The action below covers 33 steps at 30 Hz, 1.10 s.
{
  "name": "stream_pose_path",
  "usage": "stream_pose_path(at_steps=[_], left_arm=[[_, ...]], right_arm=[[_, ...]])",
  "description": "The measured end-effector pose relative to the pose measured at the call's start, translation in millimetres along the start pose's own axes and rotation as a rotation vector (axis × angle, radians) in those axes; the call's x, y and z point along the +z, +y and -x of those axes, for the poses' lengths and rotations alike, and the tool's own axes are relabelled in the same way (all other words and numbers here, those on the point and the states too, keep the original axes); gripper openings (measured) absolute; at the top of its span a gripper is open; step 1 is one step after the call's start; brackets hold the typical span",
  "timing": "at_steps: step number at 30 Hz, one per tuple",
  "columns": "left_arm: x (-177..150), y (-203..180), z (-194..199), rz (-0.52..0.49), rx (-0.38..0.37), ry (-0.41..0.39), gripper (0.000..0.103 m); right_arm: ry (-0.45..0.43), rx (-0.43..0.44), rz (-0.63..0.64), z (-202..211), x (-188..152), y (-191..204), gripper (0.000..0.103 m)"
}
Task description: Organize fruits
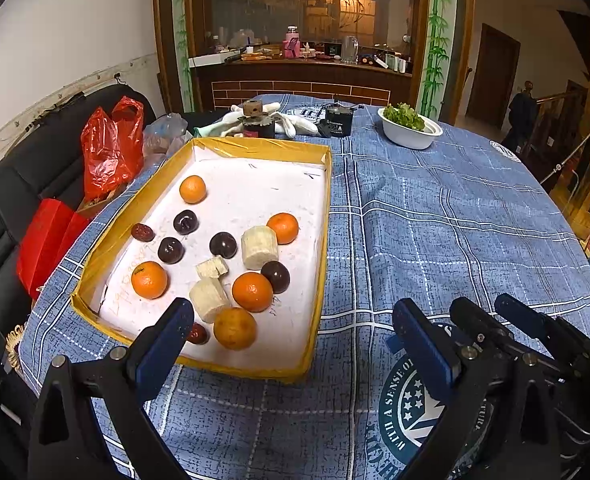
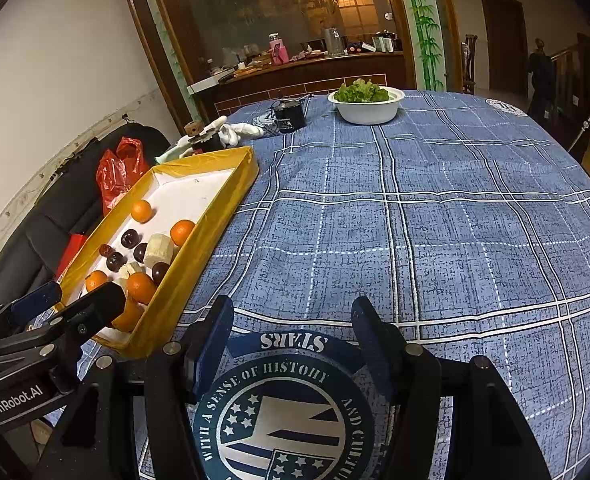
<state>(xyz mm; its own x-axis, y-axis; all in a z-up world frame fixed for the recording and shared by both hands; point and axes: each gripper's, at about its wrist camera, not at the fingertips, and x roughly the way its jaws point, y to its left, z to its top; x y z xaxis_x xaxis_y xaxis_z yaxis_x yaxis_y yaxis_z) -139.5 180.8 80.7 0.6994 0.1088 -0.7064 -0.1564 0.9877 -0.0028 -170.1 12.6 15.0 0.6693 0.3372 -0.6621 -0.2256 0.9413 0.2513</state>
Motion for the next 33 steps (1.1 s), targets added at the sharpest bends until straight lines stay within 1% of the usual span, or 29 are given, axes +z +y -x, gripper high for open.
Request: stream_pose_path(at_steps=[4,6,7,11,12,13,15,17,18,20,23,25,26,29,33], left_arm=[[0,1,0,0.003,0.002,-0.005,0.099],[0,4,5,0.014,0.022,-0.03,0.099],[0,7,9,0.022,0.039,-0.056,0.099],[3,21,41,0.092,0.139,-0.221,0.1],[3,26,49,0.116,0.156,-0.256,0.103],[4,31,56,0.137,0.165,-0.285,0.103],[1,42,69,0.176,0.17,-0.338,0.103],[-3,51,75,0.208,0.173,-0.375,0.103],[-5,56,76,0.221,0.181,-0.393,0.103],[-4,61,76,0.222,0.203,-0.396,0.103],[-2,62,72,0.189,0.255,-0.373,0.103],[-5,60,70,0.181,0.273,-0.372,0.103],[-5,61,68,0.18,0.268,-0.361,0.103],[-5,64,61,0.184,0.212,-0.306,0.103],[-7,64,56,0.18,0.208,-0.277,0.103]], right_arm=[[-0.005,-0.002,0.001,1,0,0,0.068],[-0.011,-0.004,0.003,2,0,1,0.068],[-0.016,-0.007,0.006,3,0,1,0.068],[-0.041,-0.011,0.026,10,0,6,0.068],[-0.053,-0.012,0.037,12,0,9,0.068],[-0.061,-0.012,0.044,14,0,11,0.068],[-0.084,-0.009,0.068,18,-2,18,0.072],[-0.101,-0.004,0.087,22,-3,24,0.08],[-0.107,-0.001,0.098,23,-5,27,0.081],[-0.108,-0.006,0.125,23,-8,35,0.084],[-0.092,-0.004,0.15,20,-13,45,0.088],[-0.081,-0.003,0.165,17,-16,52,0.089],[-0.075,-0.002,0.176,16,-17,56,0.09],[-0.063,-0.002,0.21,13,-22,66,0.09],[-0.064,-0.008,0.252,13,-26,78,0.09]])
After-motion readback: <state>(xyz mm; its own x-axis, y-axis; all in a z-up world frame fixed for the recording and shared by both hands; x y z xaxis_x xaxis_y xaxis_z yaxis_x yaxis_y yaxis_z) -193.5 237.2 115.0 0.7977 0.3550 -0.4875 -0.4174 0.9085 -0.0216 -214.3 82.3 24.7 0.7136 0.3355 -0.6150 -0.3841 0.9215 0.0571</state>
